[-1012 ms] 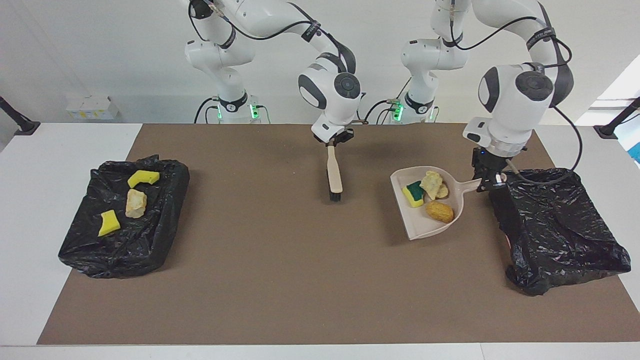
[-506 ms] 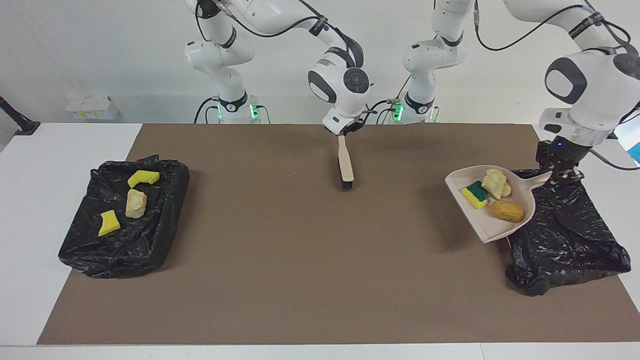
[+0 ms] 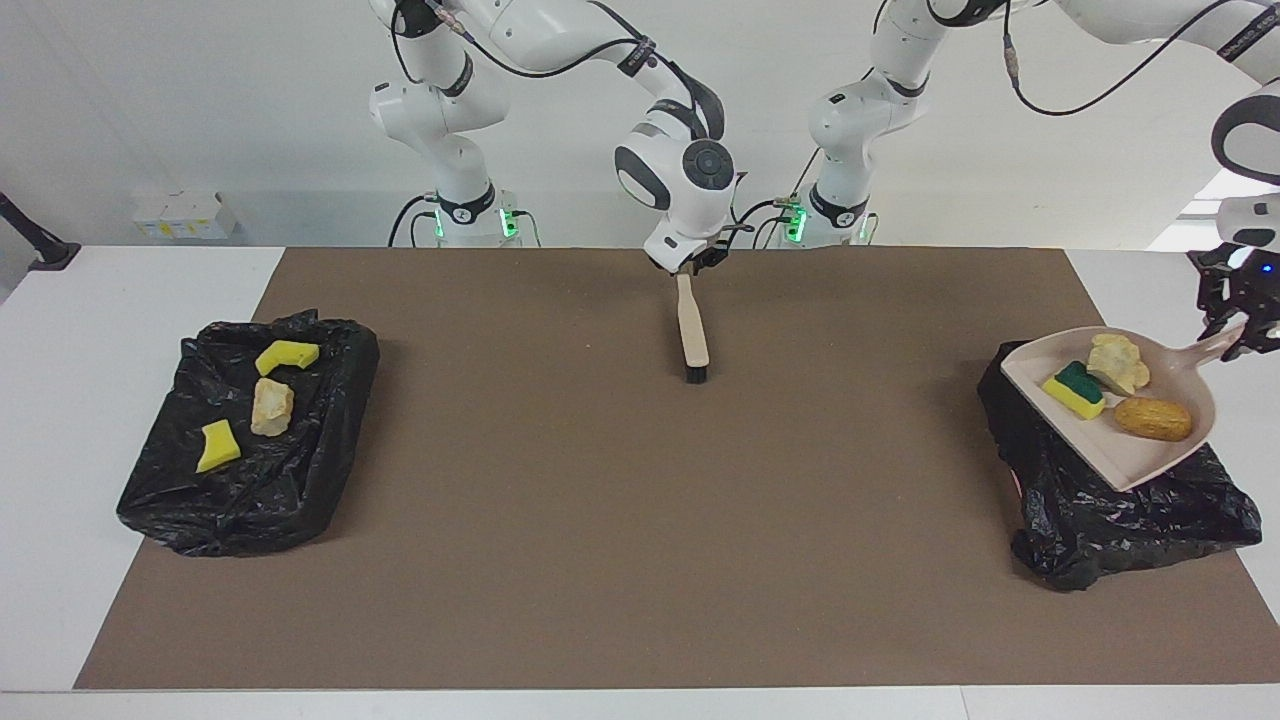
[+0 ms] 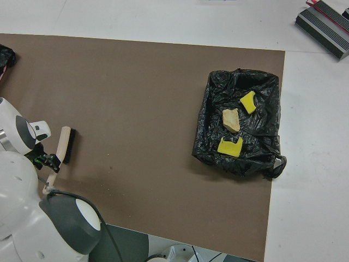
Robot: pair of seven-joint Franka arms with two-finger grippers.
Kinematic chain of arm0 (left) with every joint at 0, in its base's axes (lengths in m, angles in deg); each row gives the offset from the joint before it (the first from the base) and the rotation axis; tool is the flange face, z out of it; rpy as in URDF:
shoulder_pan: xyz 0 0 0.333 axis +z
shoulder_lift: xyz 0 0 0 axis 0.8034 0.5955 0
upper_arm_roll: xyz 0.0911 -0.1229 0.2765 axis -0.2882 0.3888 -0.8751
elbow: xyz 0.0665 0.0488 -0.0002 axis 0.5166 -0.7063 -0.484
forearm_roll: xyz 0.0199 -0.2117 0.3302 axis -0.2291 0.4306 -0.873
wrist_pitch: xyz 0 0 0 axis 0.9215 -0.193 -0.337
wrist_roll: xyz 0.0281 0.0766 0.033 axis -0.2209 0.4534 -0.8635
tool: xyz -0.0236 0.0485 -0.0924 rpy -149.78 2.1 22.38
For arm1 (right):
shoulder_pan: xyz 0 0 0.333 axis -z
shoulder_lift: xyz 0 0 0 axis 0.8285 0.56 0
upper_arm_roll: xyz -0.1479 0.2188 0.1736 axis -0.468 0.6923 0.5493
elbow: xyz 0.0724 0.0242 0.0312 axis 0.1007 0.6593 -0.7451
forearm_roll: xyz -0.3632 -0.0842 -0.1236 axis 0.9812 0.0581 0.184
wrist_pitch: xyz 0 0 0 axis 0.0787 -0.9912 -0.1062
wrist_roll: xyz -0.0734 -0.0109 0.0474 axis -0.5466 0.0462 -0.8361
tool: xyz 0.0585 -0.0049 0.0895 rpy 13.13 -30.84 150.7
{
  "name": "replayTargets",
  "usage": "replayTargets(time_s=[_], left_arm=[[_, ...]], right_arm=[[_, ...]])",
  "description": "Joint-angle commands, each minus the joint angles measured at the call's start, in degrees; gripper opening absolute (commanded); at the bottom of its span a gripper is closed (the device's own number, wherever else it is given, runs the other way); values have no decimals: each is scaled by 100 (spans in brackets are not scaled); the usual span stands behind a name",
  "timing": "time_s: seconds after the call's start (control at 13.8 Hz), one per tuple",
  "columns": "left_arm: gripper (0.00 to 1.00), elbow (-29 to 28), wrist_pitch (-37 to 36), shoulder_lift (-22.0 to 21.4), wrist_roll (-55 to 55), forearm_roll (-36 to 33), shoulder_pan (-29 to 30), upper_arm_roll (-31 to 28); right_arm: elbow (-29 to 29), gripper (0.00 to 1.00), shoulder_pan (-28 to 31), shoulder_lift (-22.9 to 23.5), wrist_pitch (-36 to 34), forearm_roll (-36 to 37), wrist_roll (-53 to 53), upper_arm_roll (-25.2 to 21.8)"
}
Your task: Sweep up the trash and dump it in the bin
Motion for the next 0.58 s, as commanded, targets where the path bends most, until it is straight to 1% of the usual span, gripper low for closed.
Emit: replayTargets(time_s=[0.0,0.07,0.14,0.29,0.43,0.51], left_arm=[[0,235,90,157,19,-916,-165,75],[0,235,134,149,1,-1138,-306,67],[0,226,221,157,-25,-1323,-316,58],[0,200,494,166,-60,-2024,-412,67],[0,200,547,158,-506,-2587,-517,67],[0,200,548,157,-717,-2929,-518,67]], right_arm=[[-474,100,365,-24,-428,218,64,23],[-623,100,523,-59,-577,272,186,32],[-755,100,698,-111,-831,289,370,23],[-949,100,1015,-260,-1158,578,809,23],[-1116,100,1489,-436,-1342,720,1379,23],[-1274,100,1674,-446,-1526,729,1739,6]])
